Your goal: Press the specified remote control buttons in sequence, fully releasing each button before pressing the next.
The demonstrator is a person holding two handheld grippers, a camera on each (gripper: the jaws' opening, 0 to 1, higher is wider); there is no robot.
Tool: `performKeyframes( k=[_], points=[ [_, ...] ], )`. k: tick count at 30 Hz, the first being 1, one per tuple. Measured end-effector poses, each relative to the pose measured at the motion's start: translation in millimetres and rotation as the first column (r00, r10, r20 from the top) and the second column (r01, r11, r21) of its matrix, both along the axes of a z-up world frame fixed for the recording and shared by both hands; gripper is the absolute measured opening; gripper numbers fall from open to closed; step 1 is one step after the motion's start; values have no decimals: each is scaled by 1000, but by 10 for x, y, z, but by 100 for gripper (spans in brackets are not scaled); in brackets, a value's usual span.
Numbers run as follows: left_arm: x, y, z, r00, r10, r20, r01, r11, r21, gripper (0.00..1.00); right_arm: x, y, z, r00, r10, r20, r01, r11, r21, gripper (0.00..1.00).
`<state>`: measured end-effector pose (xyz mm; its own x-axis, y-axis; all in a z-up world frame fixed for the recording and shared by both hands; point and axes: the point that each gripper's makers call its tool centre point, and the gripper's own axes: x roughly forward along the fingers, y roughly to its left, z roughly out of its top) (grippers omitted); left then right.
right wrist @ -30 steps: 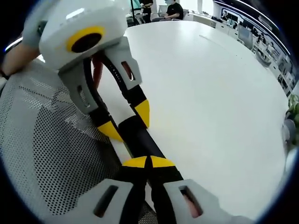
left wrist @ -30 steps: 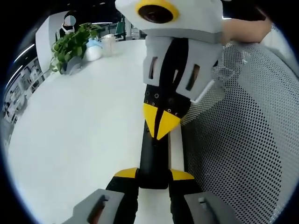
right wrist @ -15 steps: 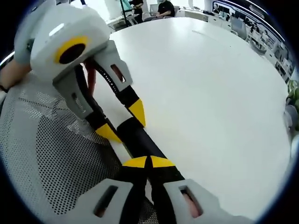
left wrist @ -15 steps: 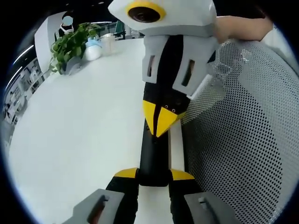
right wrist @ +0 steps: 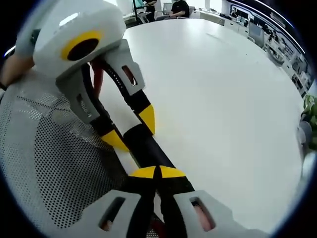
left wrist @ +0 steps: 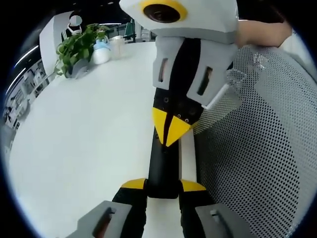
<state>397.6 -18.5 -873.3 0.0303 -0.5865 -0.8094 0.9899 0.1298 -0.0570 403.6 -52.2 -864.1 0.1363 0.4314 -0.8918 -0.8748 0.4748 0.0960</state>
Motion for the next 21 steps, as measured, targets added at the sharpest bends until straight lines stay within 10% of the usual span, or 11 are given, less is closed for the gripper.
performKeyframes(
  k=[21],
  points=[
    [1, -3, 3, 1000, -1, 2, 1, 1000, -4, 24, -21, 7, -14, 1000, 20, 11, -20, 1000, 2, 0]
  ],
)
